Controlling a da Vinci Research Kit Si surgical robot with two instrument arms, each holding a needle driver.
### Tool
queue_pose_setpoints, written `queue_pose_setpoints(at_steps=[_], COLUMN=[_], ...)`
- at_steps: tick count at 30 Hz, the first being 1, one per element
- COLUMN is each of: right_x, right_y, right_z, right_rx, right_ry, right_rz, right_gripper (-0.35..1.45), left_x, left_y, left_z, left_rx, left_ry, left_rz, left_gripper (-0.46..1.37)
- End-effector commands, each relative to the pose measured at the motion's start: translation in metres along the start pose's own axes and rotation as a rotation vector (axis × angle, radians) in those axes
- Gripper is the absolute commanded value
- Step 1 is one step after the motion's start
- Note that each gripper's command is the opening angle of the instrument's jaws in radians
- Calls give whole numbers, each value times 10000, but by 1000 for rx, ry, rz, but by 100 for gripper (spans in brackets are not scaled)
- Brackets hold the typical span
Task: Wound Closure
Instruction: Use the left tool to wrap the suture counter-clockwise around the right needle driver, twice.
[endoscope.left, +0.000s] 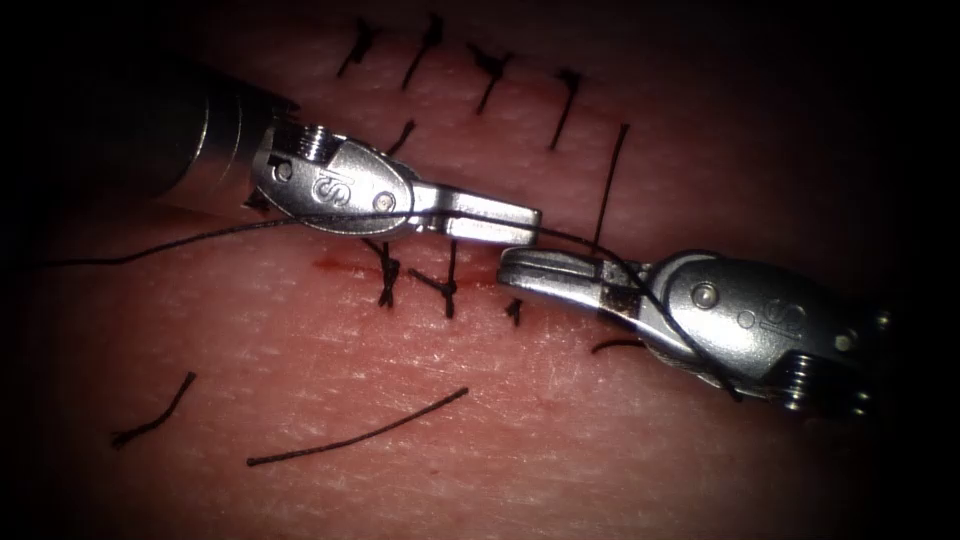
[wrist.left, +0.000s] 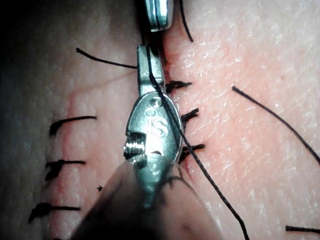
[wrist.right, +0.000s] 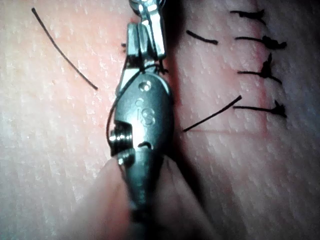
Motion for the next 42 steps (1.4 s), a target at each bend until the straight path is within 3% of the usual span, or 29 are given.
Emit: queue_pose_setpoints(at_steps=[1, 9, 18, 25, 32, 42], right_x=[0, 13, 12, 3, -21, -65], right_y=[0, 17, 22, 25, 12, -13], right_z=[0, 8, 11, 14, 25, 41], right_rx=[-22, -160, -175, -148, -76, 75], right_ry=[-1, -52, -162, -215, -281, -347], right_rz=[12, 37, 1, -40, -58, -74], right_gripper=[-35, -35, -35, -35, -35, -35], left_x=[1, 30, 63, 82, 100, 128], left_y=[2, 54, 73, 68, 56, -2], left_z=[1, 13, 17, 16, 14, 8], left_rx=[1, 12, 13, 13, 13, -10], left_ry=[-2, -13, -12, -8, -4, 32], left_rz=[3, 62, 81, 89, 106, 84], left_gripper=[-35, -35, -35, -35, -35, -35])
